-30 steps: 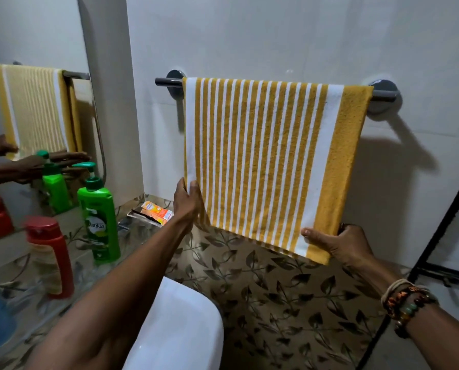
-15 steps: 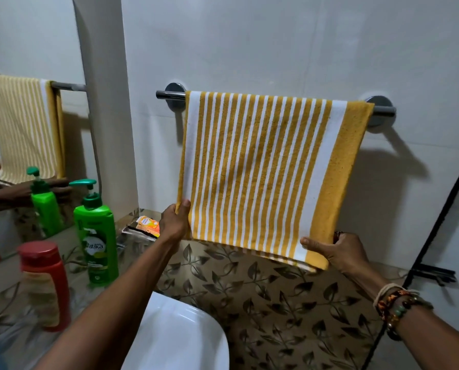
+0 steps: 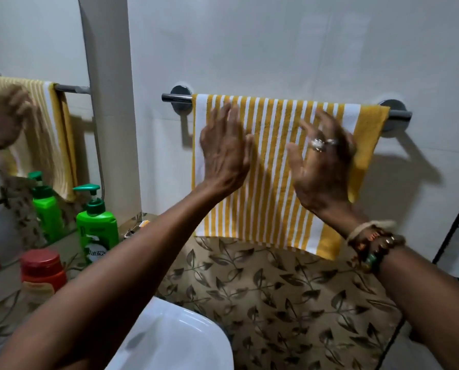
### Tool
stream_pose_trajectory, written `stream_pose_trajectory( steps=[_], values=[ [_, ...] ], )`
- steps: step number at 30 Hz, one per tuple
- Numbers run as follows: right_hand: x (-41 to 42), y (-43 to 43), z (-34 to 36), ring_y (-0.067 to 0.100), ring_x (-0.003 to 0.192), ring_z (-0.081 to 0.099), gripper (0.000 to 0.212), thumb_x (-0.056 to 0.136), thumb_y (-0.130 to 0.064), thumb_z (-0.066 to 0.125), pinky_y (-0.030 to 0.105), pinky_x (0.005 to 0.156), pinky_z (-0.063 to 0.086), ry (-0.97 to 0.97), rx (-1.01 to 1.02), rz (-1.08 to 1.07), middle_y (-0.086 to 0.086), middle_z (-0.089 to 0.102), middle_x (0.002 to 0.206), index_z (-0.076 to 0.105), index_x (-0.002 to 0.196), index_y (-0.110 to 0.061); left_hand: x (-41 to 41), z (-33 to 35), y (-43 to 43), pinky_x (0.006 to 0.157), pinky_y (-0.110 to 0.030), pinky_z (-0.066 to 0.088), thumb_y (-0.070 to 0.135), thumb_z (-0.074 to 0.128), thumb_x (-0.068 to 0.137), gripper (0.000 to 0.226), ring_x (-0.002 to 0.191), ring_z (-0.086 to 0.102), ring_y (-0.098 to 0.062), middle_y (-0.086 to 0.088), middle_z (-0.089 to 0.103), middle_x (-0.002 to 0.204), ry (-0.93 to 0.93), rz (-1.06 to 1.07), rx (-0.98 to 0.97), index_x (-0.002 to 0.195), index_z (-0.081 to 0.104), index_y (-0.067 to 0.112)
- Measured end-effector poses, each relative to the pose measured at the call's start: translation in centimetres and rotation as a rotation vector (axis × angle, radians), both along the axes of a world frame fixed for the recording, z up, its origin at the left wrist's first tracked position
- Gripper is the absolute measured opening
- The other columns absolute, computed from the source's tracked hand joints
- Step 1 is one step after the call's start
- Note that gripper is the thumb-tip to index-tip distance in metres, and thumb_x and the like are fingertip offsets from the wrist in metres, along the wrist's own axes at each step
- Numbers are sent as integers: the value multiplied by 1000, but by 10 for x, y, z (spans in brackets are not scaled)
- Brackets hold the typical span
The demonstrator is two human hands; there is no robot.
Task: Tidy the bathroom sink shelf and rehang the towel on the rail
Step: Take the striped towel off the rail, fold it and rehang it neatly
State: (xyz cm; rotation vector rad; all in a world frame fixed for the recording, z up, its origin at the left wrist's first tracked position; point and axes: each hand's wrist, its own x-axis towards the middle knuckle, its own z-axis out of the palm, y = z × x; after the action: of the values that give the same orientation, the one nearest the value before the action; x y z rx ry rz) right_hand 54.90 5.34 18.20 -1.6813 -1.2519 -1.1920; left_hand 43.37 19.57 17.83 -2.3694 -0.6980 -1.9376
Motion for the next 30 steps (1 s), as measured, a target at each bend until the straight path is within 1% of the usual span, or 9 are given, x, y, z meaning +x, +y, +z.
stream_pose_trajectory(
  steps=[3,5,8,10,15,21,26,28,30],
  values=[
    [4,15,32,28,142,35,48,106,-38,33,38,116,23,109,-555,-136,13,38,154,41,148,-16,23,48,-25,122,-42,9,-2,51,89,46,137,35,-37,-29,50,138,0,33,294,134,47,-10],
    [1,22,51,30,140,39,46,108,-32,31,36,111,28,230,-711,-122,16,39,153,40,148,-14,25,72,-14,116,-33,11,2,46,88,42,124,45,-36,-27,59,123,175,106,311,128,49,-8],
    [-3,45,84,37,112,58,41,107,-33,26,43,94,40,-176,-344,-199,17,62,121,58,123,-12,19,80,29,94,-38,29,33,37,95,40,105,51,-36,-14,58,114,441,94,204,125,53,12],
    [3,51,91,37,101,61,43,107,-36,26,46,86,43,-308,-314,-253,15,65,112,58,118,-11,17,76,44,93,-38,29,41,35,99,40,103,49,-35,-12,56,113,472,124,268,125,51,16],
    [51,34,80,37,86,60,61,104,-56,24,45,73,41,-438,-266,-378,19,65,101,57,113,-4,23,74,51,95,-41,29,57,15,96,59,104,49,-33,-10,57,112,427,198,284,122,50,18],
    [74,9,71,35,80,55,71,98,-67,31,44,72,38,-393,-173,-435,21,62,95,57,109,-1,18,73,63,94,-43,30,73,22,90,70,103,49,-34,-12,57,109,417,226,273,118,51,16],
    [91,-8,58,35,95,53,73,97,-71,30,50,89,37,-270,-76,-422,21,58,105,55,111,-4,-1,67,78,97,-48,27,87,15,80,84,109,44,-36,-15,52,114,373,292,141,119,49,20],
    [96,-13,47,40,127,46,71,98,-67,32,55,110,27,-175,-15,-380,23,52,134,51,130,-6,-6,59,77,106,-53,19,85,22,82,75,131,30,-40,-17,40,137,265,287,7,124,48,29],
    [96,-14,32,44,147,22,72,100,-59,40,54,120,8,-61,86,-295,25,28,157,39,148,-6,-5,49,75,111,-59,8,76,33,87,60,146,1,-42,-15,12,158,100,235,-154,133,42,39]
  ],
)
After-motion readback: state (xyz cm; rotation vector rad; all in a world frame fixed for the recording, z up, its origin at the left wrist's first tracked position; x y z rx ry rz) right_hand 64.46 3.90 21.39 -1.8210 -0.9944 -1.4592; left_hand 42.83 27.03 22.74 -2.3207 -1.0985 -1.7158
